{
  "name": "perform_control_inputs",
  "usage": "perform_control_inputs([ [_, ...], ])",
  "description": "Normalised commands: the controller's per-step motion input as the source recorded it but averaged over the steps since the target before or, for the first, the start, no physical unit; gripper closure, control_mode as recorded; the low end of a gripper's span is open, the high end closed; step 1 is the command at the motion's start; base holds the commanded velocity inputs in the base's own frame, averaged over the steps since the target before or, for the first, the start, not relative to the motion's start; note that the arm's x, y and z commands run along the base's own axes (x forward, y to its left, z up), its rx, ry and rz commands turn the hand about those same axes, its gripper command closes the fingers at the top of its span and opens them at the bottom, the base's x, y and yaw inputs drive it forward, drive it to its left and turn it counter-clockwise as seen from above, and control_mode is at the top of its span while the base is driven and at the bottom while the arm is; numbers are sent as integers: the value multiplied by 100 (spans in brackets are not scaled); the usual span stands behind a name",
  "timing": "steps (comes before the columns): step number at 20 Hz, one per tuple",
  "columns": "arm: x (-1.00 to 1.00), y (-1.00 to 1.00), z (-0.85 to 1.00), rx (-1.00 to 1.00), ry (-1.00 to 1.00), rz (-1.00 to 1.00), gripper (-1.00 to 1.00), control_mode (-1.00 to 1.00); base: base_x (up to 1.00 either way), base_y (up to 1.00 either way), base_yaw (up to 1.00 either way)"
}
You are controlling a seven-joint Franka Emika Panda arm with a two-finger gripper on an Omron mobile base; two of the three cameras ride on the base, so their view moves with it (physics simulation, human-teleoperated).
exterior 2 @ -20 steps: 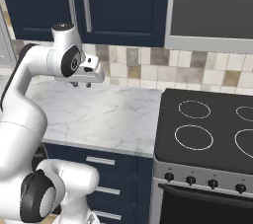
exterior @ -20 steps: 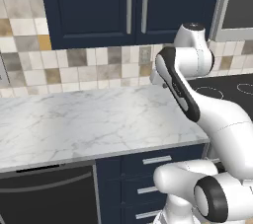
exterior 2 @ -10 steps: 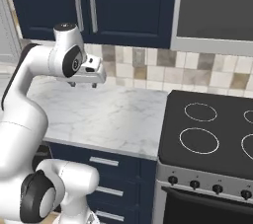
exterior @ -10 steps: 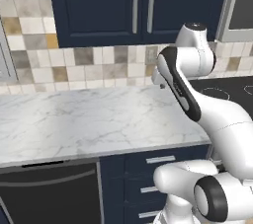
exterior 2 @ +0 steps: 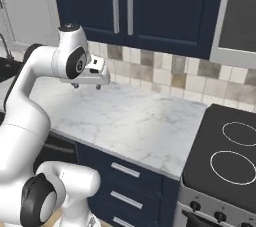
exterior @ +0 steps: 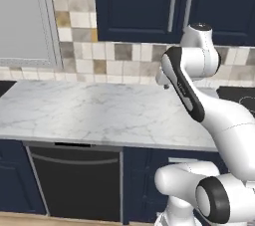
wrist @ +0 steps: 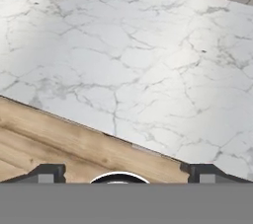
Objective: Open the dishwasher door and pull out the top rack.
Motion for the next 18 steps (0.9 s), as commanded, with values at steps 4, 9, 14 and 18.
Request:
perform_control_inputs([
  [4,0,0,0,0,0,0,-100,100,-22,0,41],
  [9,0,0,0,0,0,0,-100,100,-29,0,40],
  [14,0,0,0,0,0,0,-100,100,-28,0,39],
  [18,0,0,0,0,0,0,-100,100,-23,0,39],
])
